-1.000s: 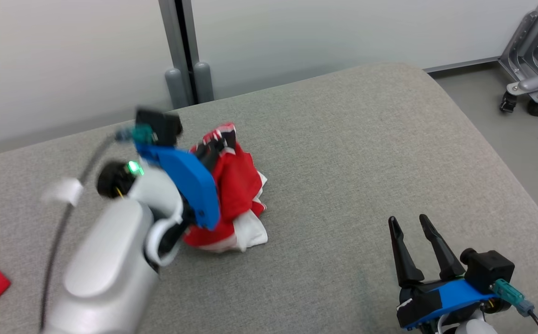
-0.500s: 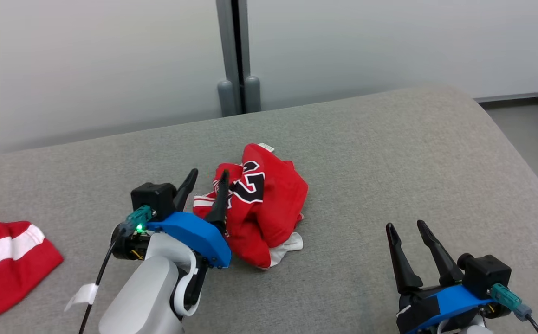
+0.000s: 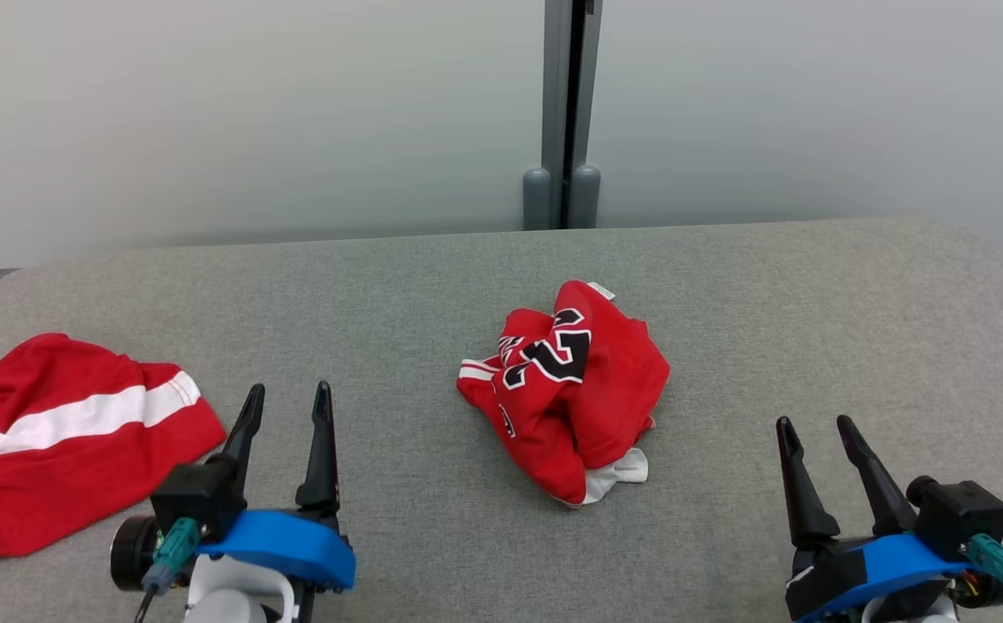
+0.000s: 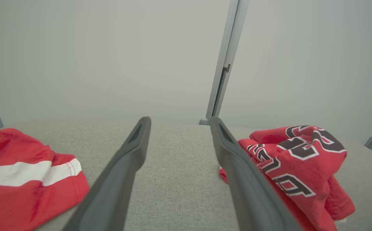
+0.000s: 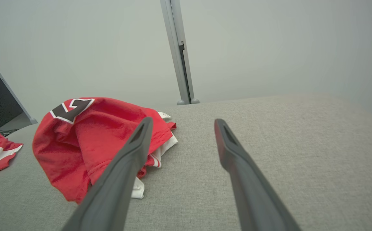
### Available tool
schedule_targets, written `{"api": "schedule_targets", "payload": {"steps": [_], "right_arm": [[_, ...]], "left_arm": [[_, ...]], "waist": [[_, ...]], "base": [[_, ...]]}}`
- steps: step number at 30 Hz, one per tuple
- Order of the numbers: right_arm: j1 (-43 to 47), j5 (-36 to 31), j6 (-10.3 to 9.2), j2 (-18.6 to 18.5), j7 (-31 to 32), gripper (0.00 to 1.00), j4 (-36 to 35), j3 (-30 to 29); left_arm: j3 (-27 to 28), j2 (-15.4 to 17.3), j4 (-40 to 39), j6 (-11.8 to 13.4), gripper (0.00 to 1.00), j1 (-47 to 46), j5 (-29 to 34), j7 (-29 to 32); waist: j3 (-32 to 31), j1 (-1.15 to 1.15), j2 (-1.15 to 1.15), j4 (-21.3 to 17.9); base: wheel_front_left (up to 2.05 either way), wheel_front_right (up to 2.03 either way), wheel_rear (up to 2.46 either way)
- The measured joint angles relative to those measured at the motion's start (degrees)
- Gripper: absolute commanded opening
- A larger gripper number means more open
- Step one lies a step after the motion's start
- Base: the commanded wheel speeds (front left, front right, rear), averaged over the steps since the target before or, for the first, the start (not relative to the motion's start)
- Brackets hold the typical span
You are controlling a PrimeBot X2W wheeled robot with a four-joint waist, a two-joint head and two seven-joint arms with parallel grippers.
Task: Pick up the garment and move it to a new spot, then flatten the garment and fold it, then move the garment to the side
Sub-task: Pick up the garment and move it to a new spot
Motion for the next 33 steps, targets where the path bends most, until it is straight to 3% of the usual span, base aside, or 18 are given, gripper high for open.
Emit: {"api": "schedule_targets", "payload": {"steps": [7,12,19,33], "right_arm": [[0.3,-0.4,0.00,0.0,1.3,1.00,-0.5,-1.9],[1.0,-0.1,0.00,0.0,1.9,1.00,-0.4,-2.4],[1.3,0.6,0.00,0.0,2.8,1.00,0.2,-2.4],[1.7,0.8,0.00,0.0,5.0,1.00,0.5,-2.3]], "left_arm": [[2.6,1.7,-4.9,1.0,1.00,5.5,3.8,-0.2],[6.6,0.6,-8.2,0.7,1.00,9.0,6.3,-0.2],[7.4,-0.2,-4.8,0.0,1.00,12.0,9.3,-0.2],[7.3,0.2,-3.5,1.9,1.00,11.8,9.3,1.2]], "waist": [[-0.4,0.00,0.00,1.5],[-0.6,0.00,0.00,2.2],[-1.0,0.00,0.00,2.9],[-1.2,0.00,0.00,4.0]], "base": [[0.00,0.00,0.00],[0.00,0.00,0.00],[0.00,0.00,0.00],[0.00,0.00,0.00]]}}
